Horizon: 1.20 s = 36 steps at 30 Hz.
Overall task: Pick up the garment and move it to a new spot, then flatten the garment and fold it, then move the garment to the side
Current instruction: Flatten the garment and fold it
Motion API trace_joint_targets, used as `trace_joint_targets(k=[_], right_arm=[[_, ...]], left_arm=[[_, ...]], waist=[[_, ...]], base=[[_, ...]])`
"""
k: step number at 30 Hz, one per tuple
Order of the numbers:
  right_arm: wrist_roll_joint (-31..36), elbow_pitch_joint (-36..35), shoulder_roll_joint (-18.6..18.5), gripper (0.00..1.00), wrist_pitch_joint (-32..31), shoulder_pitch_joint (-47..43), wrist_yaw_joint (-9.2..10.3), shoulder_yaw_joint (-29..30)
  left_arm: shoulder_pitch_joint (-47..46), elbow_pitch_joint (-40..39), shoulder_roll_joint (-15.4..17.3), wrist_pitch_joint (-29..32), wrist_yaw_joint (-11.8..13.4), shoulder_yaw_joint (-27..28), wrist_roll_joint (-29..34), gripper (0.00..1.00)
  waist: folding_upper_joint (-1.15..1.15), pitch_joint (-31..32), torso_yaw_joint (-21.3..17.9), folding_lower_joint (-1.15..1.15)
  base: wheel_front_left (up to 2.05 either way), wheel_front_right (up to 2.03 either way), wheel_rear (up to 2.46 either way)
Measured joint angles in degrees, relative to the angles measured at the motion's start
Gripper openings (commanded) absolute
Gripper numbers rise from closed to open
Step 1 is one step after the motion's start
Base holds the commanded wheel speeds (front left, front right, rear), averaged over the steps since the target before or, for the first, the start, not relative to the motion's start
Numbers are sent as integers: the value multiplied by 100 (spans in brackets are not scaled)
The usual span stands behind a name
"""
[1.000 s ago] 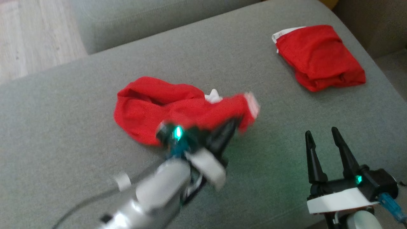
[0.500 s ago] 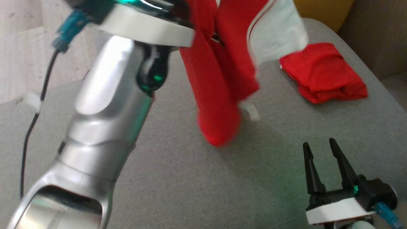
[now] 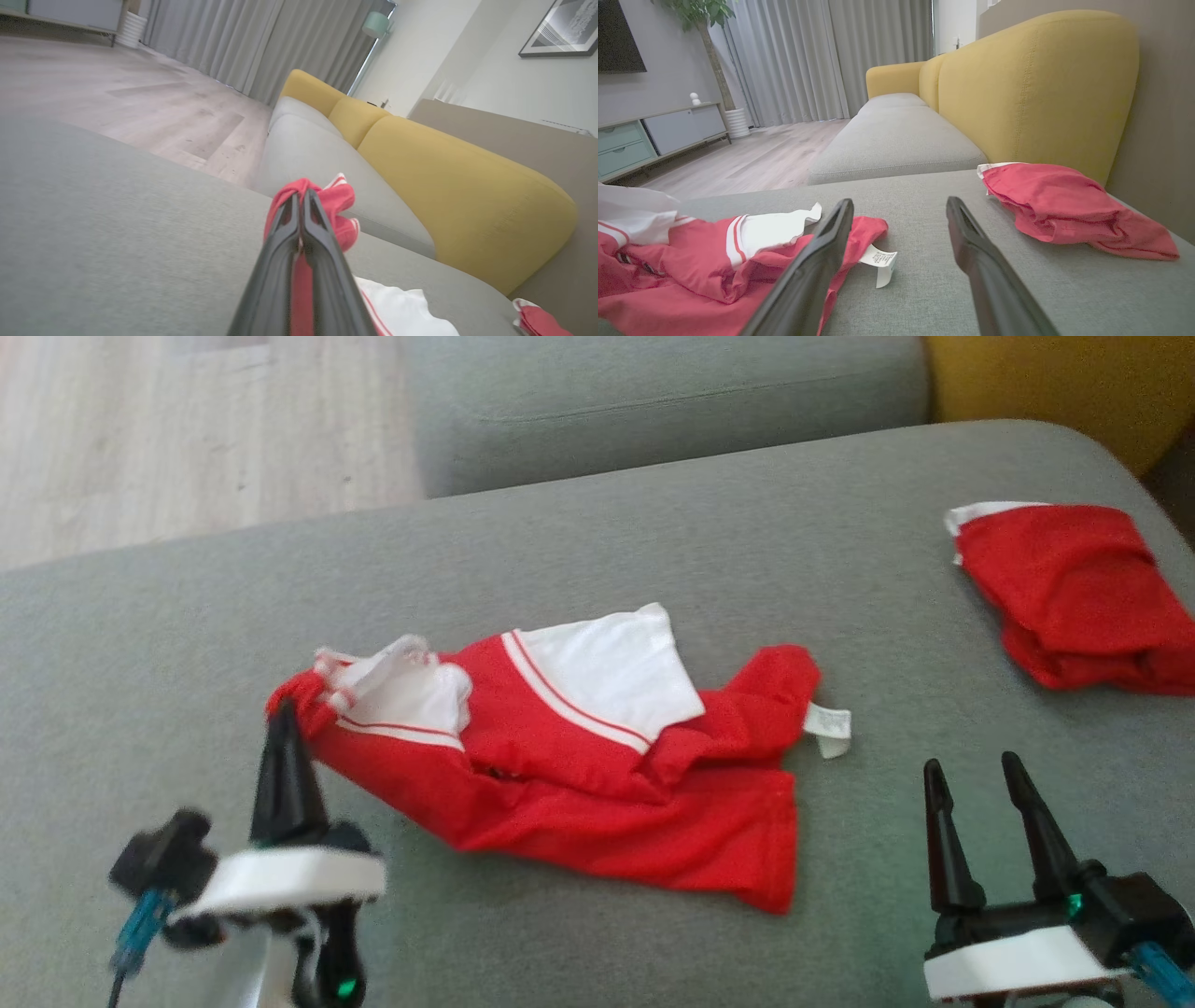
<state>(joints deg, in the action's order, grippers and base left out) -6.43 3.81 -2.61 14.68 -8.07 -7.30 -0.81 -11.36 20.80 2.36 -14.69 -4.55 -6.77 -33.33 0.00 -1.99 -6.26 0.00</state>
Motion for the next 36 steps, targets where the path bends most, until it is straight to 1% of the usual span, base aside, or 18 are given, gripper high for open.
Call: trace_joint_targets(k=[3, 4, 6, 9, 10, 11, 12, 14, 18, 19, 21, 24, 25, 27, 30, 32, 35, 36], right_arm=[[25, 29, 4, 100, 0, 7, 0, 33], [47, 76, 4, 100, 0, 16, 0, 64], [47, 98, 4, 100, 0, 17, 0, 65], [47, 121, 4, 100, 0, 17, 0, 78], [47, 140, 4, 100, 0, 17, 0, 78], [47, 159, 4, 100, 0, 17, 0, 77], [48, 172, 4, 100, 0, 17, 0, 77], [49, 172, 4, 100, 0, 18, 0, 77], [48, 187, 4, 100, 0, 18, 0, 15], [48, 190, 4, 100, 0, 18, 0, -9], [48, 191, 4, 100, 0, 19, 0, -52], [47, 189, 4, 100, 0, 19, 0, -71], [46, 189, 2, 100, 0, 21, 0, -94], [37, 189, -2, 100, 0, 35, 0, -149], [37, 183, -24, 100, 0, 64, 0, -226], [27, 182, -58, 100, 0, 96, 0, -253], [-21, 183, -148, 100, 0, 258, 0, -294], [-21, 183, -174, 100, 0, 325, 0, -318]], left_arm=[[466, -327, -2, 0, -1, 305, 153, 0], [742, -524, 2, 0, 34, 394, 32, 0], [1028, -686, 2, 0, 108, 375, -131, 0], [1415, -845, 3, 0, 234, 233, -172, 0], [1500, -877, 2, 0, 296, 172, -171, 14], [1562, -912, 3, 0, 359, 121, -132, 80], [1602, -966, 0, 0, 442, 115, -35, 100], [1611, -1094, 8, 0, 584, 148, 267, 100], [1602, -1288, 13, 0, 761, 290, 1200, 100], [1590, -1350, 55, 0, 771, 315, 1393, 100], [1526, -1400, 242, 0, 781, 314, 1773, 100], [1255, -1311, 572, 19, 619, 281, 1980, 100], [1101, -1230, 743, 144, 517, 212, 2075, 100], [722, -1039, 1111, 491, 224, 49, 2267, 100], [43, -737, 1503, 1043, -115, -192, 2278, 100], [-376, -528, 1737, 1372, -232, -449, 2215, 100], [-901, -169, 2053, 1792, -297, -960, 1941, 100], [-1038, -89, 2179, 1926, -302, -1223, 1814, 100]], waist=[[0, -43, 190, 0], [0, -60, 294, 0], [0, -65, 374, 0], [0, -62, 449, 0], [0, -60, 466, 0], [0, -58, 477, 0], [0, -60, 484, 0], [0, -71, 488, 0], [0, -100, 469, 0], [0, -110, 462, 0], [0, -132, 447, 0], [0, -186, 442, 0], [0, -208, 446, 0], [0, -254, 455, 0], [0, -339, 455, 0], [0, -413, 443, 0], [0, -540, 404, 1], [0, -581, 384, 1]], base=[[0, 0, 0], [0, 0, 0], [0, 0, 0], [0, 0, 0], [0, 0, 0], [0, 0, 0], [0, 0, 0], [0, 0, 0], [0, 0, 0], [0, 0, 0], [0, 0, 0], [0, 0, 0], [0, 0, 0], [0, 0, 0], [0, 0, 0], [0, 0, 0], [0, 0, 0], [0, 0, 0]])
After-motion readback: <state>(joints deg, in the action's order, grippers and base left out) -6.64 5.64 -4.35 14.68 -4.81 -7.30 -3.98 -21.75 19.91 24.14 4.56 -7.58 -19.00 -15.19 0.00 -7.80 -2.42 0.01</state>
